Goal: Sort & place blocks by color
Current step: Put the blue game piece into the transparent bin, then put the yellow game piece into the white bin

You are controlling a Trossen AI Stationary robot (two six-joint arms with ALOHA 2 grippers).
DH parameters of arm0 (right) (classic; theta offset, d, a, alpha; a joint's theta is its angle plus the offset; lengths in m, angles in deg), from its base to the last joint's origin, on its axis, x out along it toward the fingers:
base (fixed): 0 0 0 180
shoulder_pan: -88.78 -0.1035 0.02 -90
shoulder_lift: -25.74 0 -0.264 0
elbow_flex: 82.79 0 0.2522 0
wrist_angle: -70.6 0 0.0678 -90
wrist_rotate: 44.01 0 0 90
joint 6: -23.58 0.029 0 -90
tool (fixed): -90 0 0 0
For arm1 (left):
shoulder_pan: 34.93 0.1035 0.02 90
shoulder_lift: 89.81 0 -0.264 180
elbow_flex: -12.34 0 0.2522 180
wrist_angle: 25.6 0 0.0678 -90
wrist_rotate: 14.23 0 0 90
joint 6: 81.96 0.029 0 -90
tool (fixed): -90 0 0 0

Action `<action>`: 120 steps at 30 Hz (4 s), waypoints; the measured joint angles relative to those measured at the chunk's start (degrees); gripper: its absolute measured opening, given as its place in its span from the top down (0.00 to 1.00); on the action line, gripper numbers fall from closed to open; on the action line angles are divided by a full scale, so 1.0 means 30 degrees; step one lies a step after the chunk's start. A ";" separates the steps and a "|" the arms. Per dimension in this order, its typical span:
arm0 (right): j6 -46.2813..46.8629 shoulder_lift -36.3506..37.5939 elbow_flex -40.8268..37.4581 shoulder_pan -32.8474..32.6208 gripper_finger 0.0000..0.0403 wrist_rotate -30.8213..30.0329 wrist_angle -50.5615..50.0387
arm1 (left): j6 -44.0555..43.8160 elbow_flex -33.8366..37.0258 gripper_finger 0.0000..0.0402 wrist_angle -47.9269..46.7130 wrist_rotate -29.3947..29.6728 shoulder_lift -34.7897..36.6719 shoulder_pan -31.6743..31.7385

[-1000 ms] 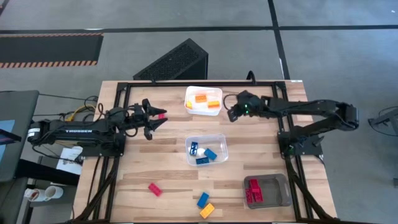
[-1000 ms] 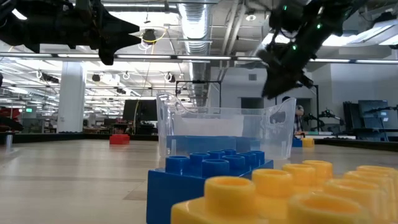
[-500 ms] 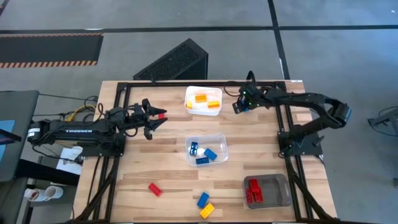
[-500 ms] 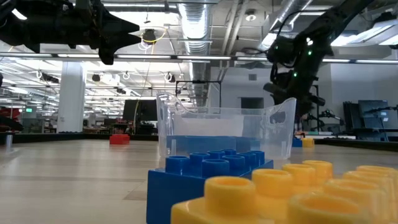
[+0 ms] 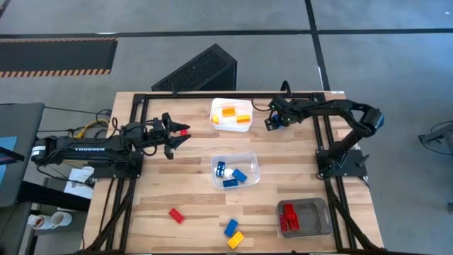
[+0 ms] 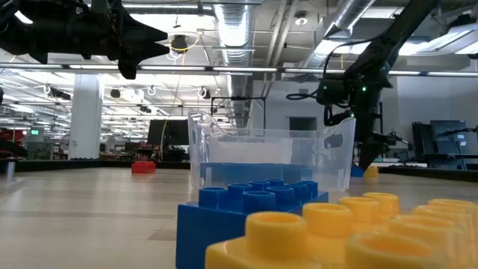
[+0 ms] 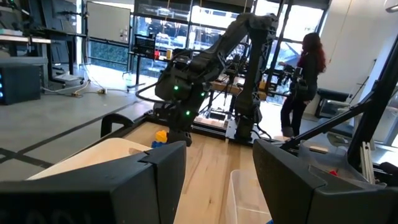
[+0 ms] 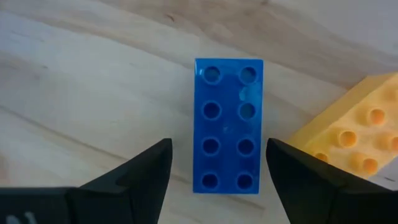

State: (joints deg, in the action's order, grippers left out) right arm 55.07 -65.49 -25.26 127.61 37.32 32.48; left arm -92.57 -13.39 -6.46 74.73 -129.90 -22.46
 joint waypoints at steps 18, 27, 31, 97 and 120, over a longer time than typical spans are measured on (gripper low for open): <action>-0.2239 0.1449 -0.0049 -0.1530 0.69 0.1186 -0.1086 | -0.0294 -0.0007 0.57 -0.0372 -0.0007 0.0000 0.0000; -0.2084 0.6674 -0.0015 -0.5830 0.68 0.1507 -0.2249 | -0.0393 -0.0007 0.57 -0.0481 -0.0007 0.0000 0.0000; -0.2004 0.8109 0.0070 -0.9642 0.62 0.1630 0.0006 | -0.0401 -0.0007 0.57 -0.0459 0.0052 0.0000 0.0000; 0.0193 0.5295 0.2598 -1.4142 0.35 -0.5067 -0.1333 | -0.1239 -0.0007 0.57 -0.2150 -0.0429 0.0001 -0.0036; 0.3652 0.9672 -0.3202 -1.1235 0.36 -0.4548 0.0762 | -0.1872 -0.0007 0.57 -0.1749 -0.0423 0.0000 -0.0036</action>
State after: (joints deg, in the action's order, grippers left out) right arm 66.02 -36.47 -34.87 93.91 23.68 34.76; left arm -98.19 -13.41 -11.70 73.47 -129.90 -22.57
